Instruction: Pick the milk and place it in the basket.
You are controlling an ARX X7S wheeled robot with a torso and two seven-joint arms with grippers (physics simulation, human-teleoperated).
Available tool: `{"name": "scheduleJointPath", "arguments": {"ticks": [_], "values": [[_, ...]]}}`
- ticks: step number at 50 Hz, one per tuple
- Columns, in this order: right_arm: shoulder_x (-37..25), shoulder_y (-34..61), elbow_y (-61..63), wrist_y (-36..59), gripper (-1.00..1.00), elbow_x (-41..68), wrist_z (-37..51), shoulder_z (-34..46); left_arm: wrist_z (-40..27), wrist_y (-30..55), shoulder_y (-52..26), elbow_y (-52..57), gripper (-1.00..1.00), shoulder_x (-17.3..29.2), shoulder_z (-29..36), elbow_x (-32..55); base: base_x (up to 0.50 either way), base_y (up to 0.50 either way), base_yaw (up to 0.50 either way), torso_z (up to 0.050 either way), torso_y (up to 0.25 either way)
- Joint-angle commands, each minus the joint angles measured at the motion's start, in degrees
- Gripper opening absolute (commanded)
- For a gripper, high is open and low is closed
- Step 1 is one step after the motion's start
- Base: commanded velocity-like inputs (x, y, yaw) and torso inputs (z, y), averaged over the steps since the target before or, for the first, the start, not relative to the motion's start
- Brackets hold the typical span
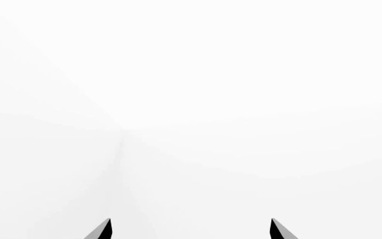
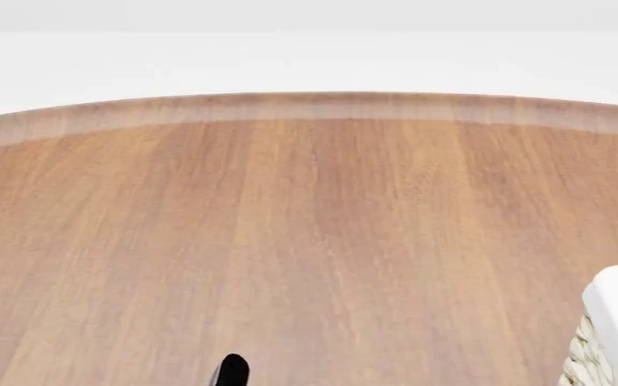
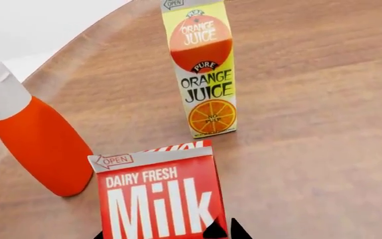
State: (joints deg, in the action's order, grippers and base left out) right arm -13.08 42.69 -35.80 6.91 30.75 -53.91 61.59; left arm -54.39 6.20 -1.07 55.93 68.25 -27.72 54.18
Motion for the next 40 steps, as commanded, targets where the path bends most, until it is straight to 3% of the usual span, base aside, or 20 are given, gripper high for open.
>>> {"name": "scheduleJointPath", "arguments": {"ticks": [1, 18, 40], "values": [[0.22, -0.72, 1.96, 0.1, -1.0, -1.04, -0.48, -1.35, 0.97, -0.8, -0.64, -0.41, 1.0, -0.79, -0.63, -0.81, 0.0, 0.0, 0.0, 0.0, 0.0], [-5.5, 2.85, 17.41, 7.55, -1.0, 1.98, 10.22, -6.32, 0.79, -1.07, -1.56, -0.81, 1.0, -0.53, 0.79, -1.13, 0.0, 0.0, 0.0, 0.0, 0.0], [-7.99, 8.49, 30.49, 16.92, -1.0, 6.53, 23.86, -13.7, 0.84, -1.07, -1.67, -0.62, 1.0, -0.8, 1.61, -1.53, 0.0, 0.0, 0.0, 0.0, 0.001]]}}
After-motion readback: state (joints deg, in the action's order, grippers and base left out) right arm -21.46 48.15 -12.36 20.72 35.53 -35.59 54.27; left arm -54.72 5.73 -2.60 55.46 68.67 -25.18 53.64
